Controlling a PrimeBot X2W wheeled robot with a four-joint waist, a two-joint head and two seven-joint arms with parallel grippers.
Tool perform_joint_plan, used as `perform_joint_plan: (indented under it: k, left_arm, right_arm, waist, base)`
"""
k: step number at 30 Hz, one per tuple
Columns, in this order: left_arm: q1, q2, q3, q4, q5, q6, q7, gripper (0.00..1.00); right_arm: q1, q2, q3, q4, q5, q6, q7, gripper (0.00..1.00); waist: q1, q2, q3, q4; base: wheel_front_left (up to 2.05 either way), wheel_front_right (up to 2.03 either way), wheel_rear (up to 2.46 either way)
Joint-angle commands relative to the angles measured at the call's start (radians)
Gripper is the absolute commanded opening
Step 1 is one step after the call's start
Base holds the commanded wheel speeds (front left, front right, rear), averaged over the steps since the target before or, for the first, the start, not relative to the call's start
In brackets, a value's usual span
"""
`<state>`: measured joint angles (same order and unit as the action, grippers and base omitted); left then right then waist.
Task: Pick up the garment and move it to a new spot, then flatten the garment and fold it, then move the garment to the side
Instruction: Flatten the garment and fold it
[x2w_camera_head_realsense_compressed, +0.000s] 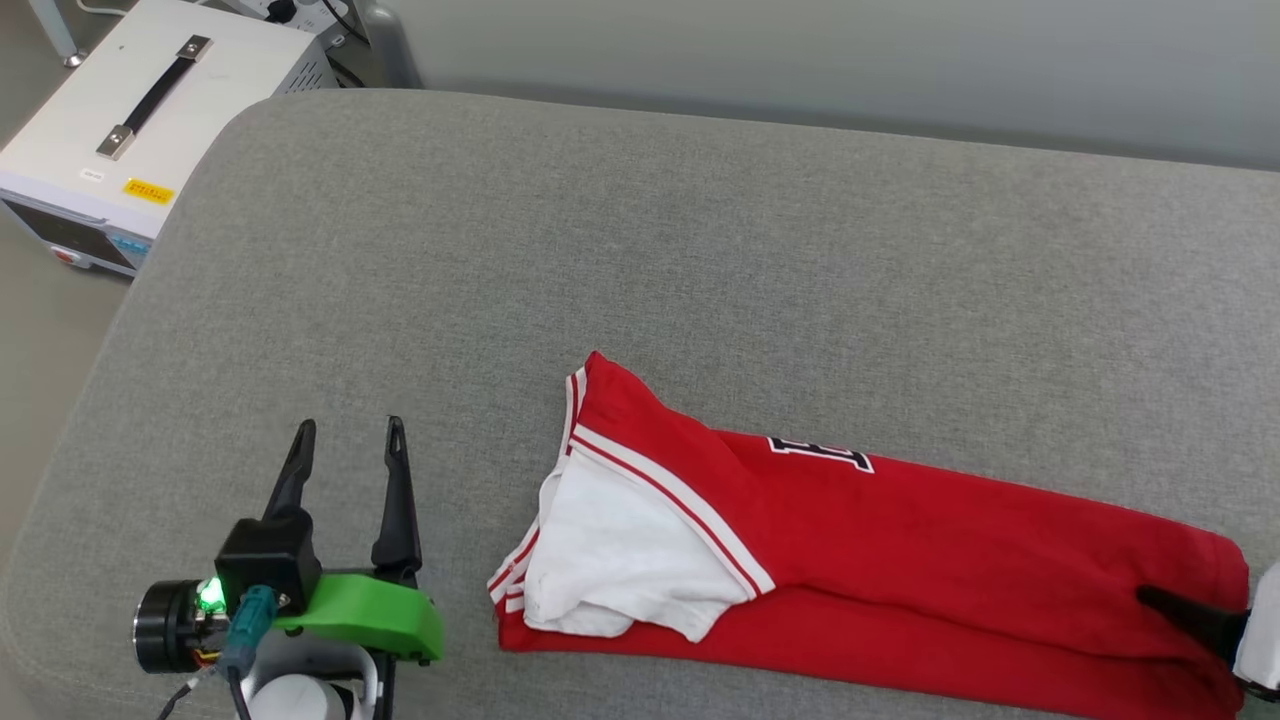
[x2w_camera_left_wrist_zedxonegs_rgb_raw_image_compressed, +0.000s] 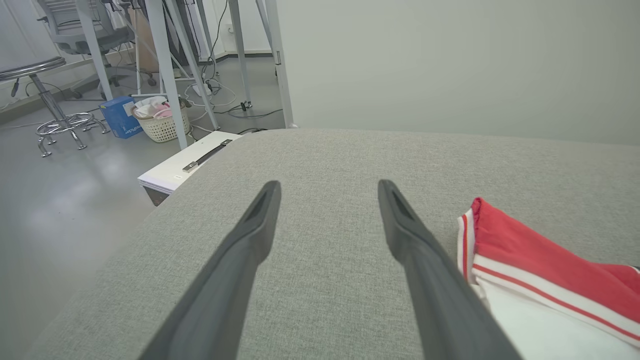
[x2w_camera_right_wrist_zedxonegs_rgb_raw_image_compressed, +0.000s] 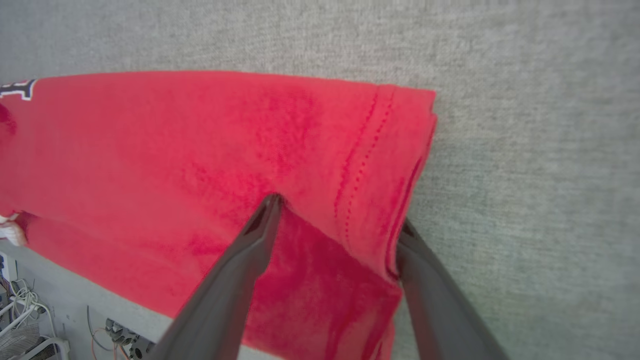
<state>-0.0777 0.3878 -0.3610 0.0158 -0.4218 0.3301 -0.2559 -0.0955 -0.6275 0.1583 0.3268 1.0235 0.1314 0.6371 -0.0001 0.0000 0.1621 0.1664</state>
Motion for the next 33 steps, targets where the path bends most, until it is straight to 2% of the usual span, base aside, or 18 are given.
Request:
perform_joint_plan:
  k: [1, 7, 8, 9, 10, 19, 27, 33]
  left_arm:
    - [0.02, -0.027, 0.018, -0.006, 0.034, -0.015, -0.006, 1.0]
    - [0.046, -0.13, 0.092, 0.006, 0.157, -0.074, -0.006, 1.0]
    - [0.049, -0.145, 0.107, 0.01, 0.174, -0.086, -0.006, 1.0]
    - [0.053, -0.157, 0.118, 0.014, 0.186, -0.095, -0.006, 1.0]
    - [0.058, -0.17, 0.131, 0.019, 0.201, -0.105, -0.006, 1.0]
    - [0.097, -0.232, 0.201, 0.031, 0.297, -0.182, -0.006, 1.0]
    - [0.118, -0.249, 0.214, 0.035, 0.347, -0.235, -0.006, 1.0]
    - [0.134, -0.259, 0.223, 0.045, 0.364, -0.255, -0.006, 1.0]
  right_arm:
    - [-0.009, 0.035, 0.03, 0.021, -0.005, -0.001, -0.001, 1.0]
    - [-0.023, 0.04, 0.085, 0.064, -0.018, -0.001, -0.036, 1.0]
    - [-0.025, 0.038, 0.095, 0.072, -0.019, -0.001, -0.042, 0.35]
    - [-0.026, 0.035, 0.102, 0.078, -0.019, -0.001, -0.047, 0.09]
    - [-0.027, 0.034, 0.109, 0.087, -0.016, -0.001, -0.052, 0.0]
    - [-0.031, -0.011, 0.106, 0.157, 0.019, -0.001, -0.108, 0.0]
    - [-0.004, -0.102, 0.052, 0.183, 0.05, -0.001, -0.142, 0.0]
    - [0.04, -0.152, 0.029, 0.153, 0.056, -0.001, -0.134, 0.0]
  waist:
    - [0.0001, 0.0, 0.0, 0.0]
    - [0.0001, 0.0, -0.004, -0.004]
    - [0.0001, 0.0, -0.006, -0.007]
    - [0.0001, 0.0, -0.008, -0.008]
    - [0.0001, 0.0, -0.012, -0.01]
    - [0.0001, 0.0, -0.053, -0.031]
    - [0.0001, 0.0, -0.084, -0.037]
    - [0.0001, 0.0, -0.104, -0.043]
  base:
    - [0.0, 0.0, 0.0]
    - [0.0, 0.0, 0.0]
    - [0.0, 0.0, 0.0]
    - [0.0, 0.0, 0.0]
    - [0.0, 0.0, 0.0]
    - [0.0, 0.0, 0.0]
    - [0.0, 0.0, 0.0]
    - [0.0, 0.0, 0.0]
